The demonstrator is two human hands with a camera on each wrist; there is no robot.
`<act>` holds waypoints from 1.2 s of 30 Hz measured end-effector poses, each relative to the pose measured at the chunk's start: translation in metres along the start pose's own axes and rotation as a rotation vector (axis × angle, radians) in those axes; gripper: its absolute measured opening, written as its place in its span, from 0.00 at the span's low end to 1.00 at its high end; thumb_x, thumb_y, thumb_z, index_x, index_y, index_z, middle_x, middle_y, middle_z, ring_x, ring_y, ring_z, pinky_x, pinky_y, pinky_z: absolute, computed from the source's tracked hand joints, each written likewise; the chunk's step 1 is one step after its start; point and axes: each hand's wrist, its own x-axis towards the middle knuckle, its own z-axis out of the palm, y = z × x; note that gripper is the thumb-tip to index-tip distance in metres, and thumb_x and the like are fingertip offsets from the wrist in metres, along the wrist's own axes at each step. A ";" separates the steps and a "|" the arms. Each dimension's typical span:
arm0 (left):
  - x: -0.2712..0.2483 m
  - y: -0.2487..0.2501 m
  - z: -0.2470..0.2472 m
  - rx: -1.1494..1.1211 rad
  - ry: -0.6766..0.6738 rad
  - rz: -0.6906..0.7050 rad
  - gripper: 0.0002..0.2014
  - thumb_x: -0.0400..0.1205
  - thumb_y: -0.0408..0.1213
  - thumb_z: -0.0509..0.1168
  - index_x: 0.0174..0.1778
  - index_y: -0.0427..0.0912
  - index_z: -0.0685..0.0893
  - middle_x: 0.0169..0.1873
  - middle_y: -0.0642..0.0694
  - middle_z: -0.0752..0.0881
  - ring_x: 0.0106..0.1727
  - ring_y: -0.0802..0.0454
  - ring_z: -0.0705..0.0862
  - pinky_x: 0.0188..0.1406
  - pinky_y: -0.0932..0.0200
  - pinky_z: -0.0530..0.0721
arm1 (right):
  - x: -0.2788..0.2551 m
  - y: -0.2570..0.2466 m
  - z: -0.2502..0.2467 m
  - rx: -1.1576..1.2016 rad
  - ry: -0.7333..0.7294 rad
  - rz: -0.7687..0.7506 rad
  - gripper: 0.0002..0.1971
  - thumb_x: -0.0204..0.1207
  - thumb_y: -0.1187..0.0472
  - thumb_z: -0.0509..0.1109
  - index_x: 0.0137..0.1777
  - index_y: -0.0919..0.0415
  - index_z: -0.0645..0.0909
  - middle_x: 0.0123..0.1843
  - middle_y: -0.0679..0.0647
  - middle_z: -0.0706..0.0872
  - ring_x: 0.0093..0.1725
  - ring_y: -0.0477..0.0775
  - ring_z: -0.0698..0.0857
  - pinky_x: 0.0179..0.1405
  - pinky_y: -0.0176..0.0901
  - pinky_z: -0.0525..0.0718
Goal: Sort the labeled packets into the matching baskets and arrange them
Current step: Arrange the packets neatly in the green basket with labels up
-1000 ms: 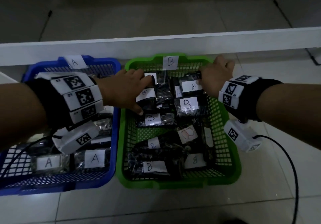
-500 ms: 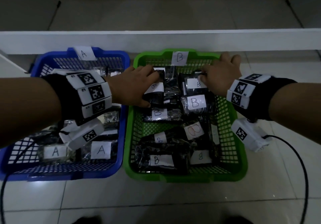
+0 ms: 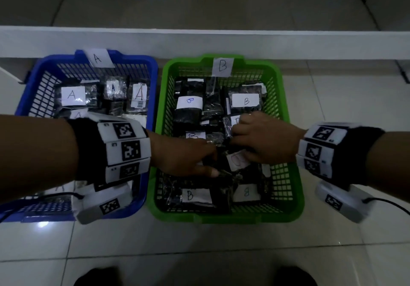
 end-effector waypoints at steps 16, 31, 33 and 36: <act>0.012 -0.025 0.005 0.055 -0.028 -0.128 0.24 0.84 0.43 0.61 0.75 0.39 0.67 0.69 0.43 0.76 0.67 0.46 0.77 0.62 0.64 0.72 | 0.012 -0.017 -0.003 0.030 -0.056 -0.001 0.17 0.56 0.50 0.80 0.44 0.54 0.87 0.52 0.58 0.83 0.49 0.61 0.81 0.40 0.50 0.78; 0.000 -0.036 -0.005 0.176 0.231 -0.086 0.13 0.82 0.40 0.64 0.60 0.38 0.76 0.54 0.42 0.83 0.52 0.46 0.82 0.48 0.58 0.77 | 0.030 -0.038 -0.014 0.643 -0.033 0.253 0.16 0.79 0.54 0.66 0.64 0.57 0.75 0.60 0.53 0.80 0.58 0.54 0.79 0.51 0.41 0.73; -0.002 -0.035 -0.006 0.231 0.199 -0.099 0.16 0.81 0.44 0.66 0.60 0.39 0.76 0.54 0.43 0.83 0.52 0.47 0.83 0.48 0.58 0.78 | 0.031 -0.041 -0.012 0.669 -0.047 0.267 0.19 0.79 0.55 0.66 0.69 0.57 0.73 0.66 0.54 0.78 0.64 0.55 0.78 0.57 0.40 0.72; -0.006 -0.027 -0.007 0.279 0.072 -0.127 0.18 0.80 0.45 0.67 0.61 0.41 0.77 0.54 0.44 0.83 0.53 0.47 0.83 0.47 0.59 0.79 | 0.035 -0.045 -0.010 0.695 -0.060 0.281 0.22 0.79 0.57 0.67 0.72 0.56 0.73 0.70 0.55 0.79 0.67 0.56 0.78 0.64 0.44 0.75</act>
